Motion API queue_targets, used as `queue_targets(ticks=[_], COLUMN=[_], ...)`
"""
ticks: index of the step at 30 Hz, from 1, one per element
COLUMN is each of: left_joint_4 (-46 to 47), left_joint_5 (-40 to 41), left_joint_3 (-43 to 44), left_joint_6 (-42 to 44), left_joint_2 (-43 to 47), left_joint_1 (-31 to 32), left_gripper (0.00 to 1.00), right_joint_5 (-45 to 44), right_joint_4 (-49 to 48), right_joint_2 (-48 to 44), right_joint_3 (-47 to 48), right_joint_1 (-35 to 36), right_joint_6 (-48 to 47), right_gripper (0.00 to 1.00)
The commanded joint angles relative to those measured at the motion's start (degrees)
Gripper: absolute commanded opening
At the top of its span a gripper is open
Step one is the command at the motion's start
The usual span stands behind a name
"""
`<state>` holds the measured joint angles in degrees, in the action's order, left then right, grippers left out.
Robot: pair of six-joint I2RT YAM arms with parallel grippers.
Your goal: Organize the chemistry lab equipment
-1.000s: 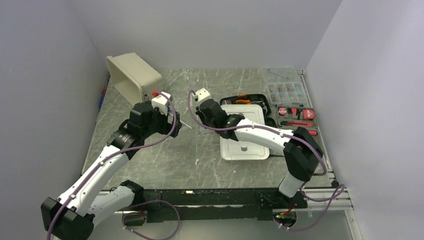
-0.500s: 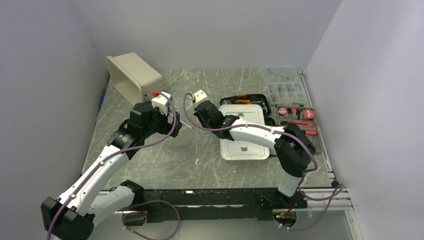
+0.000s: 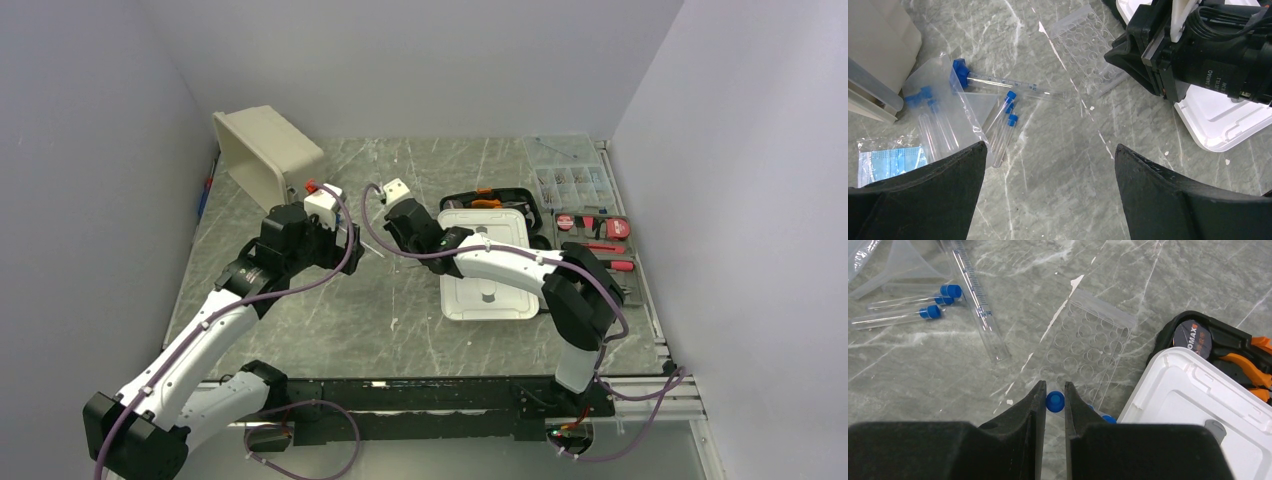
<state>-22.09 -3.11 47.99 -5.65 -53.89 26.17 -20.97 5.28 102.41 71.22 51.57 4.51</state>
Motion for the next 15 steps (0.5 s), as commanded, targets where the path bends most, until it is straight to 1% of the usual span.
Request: queue_targets(ticks=[1, 15], left_joint_4=[0.82, 0.67], left_joint_5=[-0.05, -0.11], left_joint_3=[-0.05, 0.01], left_joint_6=[-0.23, -0.24], left_joint_2=[-0.08, -0.51], left_joint_1=[-0.12, -0.07], left_gripper=[0.99, 0.99], right_joint_5=[-0.43, -1.34], right_joint_4=[1.34, 3.09], right_joint_2=[-0.61, -1.34], right_joint_3=[2.72, 2.07], right_joint_1=[0.17, 0.21], right_joint_6=[0.74, 1.89], right_gripper=[0.10, 0.10])
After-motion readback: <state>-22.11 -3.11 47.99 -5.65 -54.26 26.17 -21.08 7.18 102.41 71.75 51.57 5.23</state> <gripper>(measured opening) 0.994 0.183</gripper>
